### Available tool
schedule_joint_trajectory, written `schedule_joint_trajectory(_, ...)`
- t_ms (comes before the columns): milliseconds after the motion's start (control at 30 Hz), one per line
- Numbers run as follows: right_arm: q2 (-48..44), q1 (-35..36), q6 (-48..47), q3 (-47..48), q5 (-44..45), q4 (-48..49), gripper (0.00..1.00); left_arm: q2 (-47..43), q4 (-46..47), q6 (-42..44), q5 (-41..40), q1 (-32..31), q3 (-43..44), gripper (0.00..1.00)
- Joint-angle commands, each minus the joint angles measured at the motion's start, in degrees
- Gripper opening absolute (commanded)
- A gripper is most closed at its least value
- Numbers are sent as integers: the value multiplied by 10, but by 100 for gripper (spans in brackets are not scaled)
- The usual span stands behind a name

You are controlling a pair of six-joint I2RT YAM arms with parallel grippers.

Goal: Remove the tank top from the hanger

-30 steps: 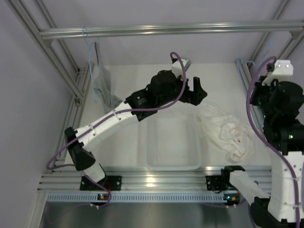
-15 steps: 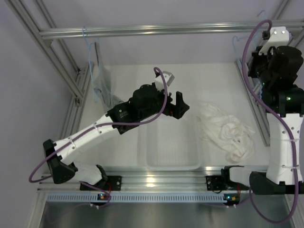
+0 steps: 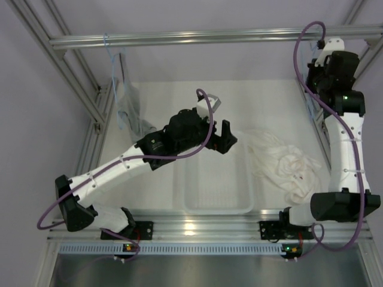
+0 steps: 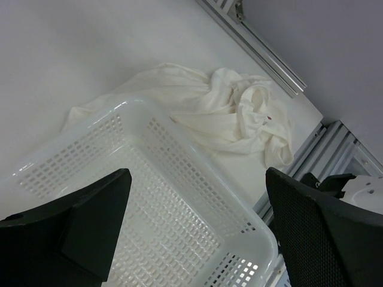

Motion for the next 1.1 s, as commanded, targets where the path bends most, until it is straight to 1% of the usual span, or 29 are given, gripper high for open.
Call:
schedule_joint_trajectory(0,-40,-13,-6,-55,11,66,0,0,17,4,22,-2,13,99)
schedule_joint_trajectory(67,-53,-18,-10,-80,8,74,0,15,18,3,38,-1,38,99)
schedule_joint_trajectory(100,-64,-22,-9,-97,7,80,0,32,18,1,61,-1,46,99)
schedule_joint_trajectory(167,-74,-24,-9,-109,1,79,0,43,18,-1,69,-3,56,99)
schedule_joint_trajectory(367,-88,-29,-5,-107,6,80,0,55,19,-11,86,-2,61,99)
schedule_joint_trajectory(400,-90,-30,3,-107,14,80,13,57,20,-12,87,-3,62,99)
schedule_joint_trajectory(467,-95,-30,7,-109,17,80,28,62,24,-13,89,-2,67,99)
schedule_joint_trajectory(500,-97,-31,13,-111,20,80,42,72,26,-11,91,-2,71,99)
schedule_joint_trajectory(600,-118,-33,18,-112,38,80,46,100,30,-13,112,-4,95,99)
schedule_joint_trajectory(633,-124,-34,20,-111,41,80,49,108,31,-14,120,-4,102,99)
schedule_joint_trajectory(667,-129,-35,23,-111,46,78,54,116,34,-15,128,-5,118,99)
schedule_joint_trajectory(700,-143,-36,31,-113,52,76,63,135,44,-13,147,-8,125,99)
schedule_joint_trajectory(733,-151,-37,33,-114,53,74,65,145,51,-11,155,-11,132,99)
schedule_joint_trajectory(767,-161,-37,37,-115,56,69,73,154,57,-8,164,-14,140,99)
schedule_joint_trajectory(800,-183,-39,45,-116,67,53,96,178,71,4,186,-22,157,99)
schedule_joint_trajectory(833,-195,-39,48,-115,72,44,99,191,76,13,191,-27,166,99)
schedule_joint_trajectory(867,-209,-39,51,-116,76,37,99,204,79,24,192,-31,175,99)
schedule_joint_trajectory(900,-242,-39,54,-124,82,30,99,233,80,45,195,-38,194,99)
schedule_joint_trajectory(1000,-304,-39,56,-140,83,23,99,283,90,71,214,-45,219,99)
schedule_joint_trajectory(1067,-336,-39,56,-148,81,14,99,303,114,89,215,-53,220,99)
